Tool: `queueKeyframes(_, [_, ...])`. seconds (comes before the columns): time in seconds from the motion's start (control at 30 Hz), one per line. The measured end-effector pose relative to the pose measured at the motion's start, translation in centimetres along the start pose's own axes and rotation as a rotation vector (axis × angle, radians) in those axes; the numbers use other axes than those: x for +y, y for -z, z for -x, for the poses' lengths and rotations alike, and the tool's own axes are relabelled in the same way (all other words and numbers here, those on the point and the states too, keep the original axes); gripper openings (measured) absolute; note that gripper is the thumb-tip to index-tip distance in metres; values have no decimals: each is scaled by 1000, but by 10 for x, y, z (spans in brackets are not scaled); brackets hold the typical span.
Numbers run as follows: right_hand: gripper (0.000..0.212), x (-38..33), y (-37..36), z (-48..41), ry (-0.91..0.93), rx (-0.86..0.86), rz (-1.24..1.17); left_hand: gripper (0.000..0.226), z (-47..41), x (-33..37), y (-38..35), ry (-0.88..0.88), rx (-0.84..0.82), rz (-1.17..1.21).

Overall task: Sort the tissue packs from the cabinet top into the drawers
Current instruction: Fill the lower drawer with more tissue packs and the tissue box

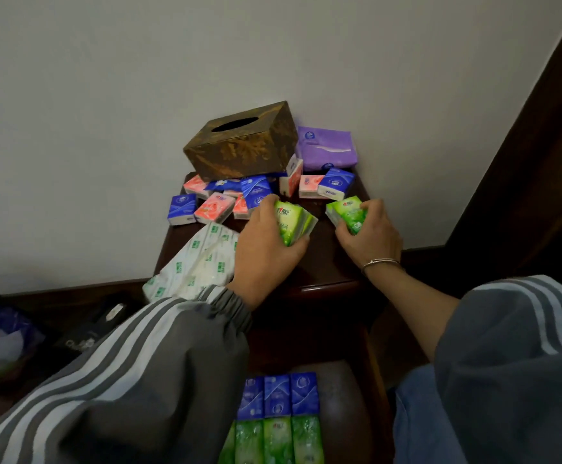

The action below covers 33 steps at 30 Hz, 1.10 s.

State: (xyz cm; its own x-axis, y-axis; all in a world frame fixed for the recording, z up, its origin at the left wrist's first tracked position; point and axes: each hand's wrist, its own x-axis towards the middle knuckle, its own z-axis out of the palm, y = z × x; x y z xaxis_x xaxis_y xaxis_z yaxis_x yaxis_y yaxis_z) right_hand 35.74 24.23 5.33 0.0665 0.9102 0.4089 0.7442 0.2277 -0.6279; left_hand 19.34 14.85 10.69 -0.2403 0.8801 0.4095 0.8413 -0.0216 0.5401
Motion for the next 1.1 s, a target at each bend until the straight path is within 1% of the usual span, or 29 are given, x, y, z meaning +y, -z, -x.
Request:
queueKeyframes(0.13, [52, -3, 2, 1, -36, -65, 42, 74, 46, -3, 33, 107, -21, 204])
queueKeyframes(0.23, [54, -8, 10, 2, -57, -126, 50, 70, 85, -10, 48, 169, -55, 310])
queueKeyframes(0.33, [61, -13, 28, 15, -69, -216, 46, 70, 126, -24, 52, 256, -91, 389])
queueKeyframes(0.43, [67, -16, 54, 58, -72, -261, -49, 67, 165, -40, 45, 374, -133, 422])
queueKeyframes(0.53, [60, -16, 83, 122, -54, -300, -195, 68, 193, -56, 29, 524, -150, 433])
queueKeyframes(0.63, [56, -11, 87, 182, -111, -483, -236, 71, 205, -70, 14, 614, -172, 417])
queueKeyframes(0.73, [56, 3, 66, 222, -205, -691, -99, 72, 207, -81, 5, 653, -192, 396])
queueKeyframes(0.83, [59, 19, 45, 231, -296, -828, 25, 72, 210, -90, 1, 671, -199, 405])
queueKeyframes(1.0, [61, 39, 25, 231, -372, -848, 106, 72, 213, -99, -4, 708, -219, 414])
queueKeyframes(1.1, [60, 48, 15, 237, -386, -901, 187, 73, 214, -102, -8, 722, -228, 423])
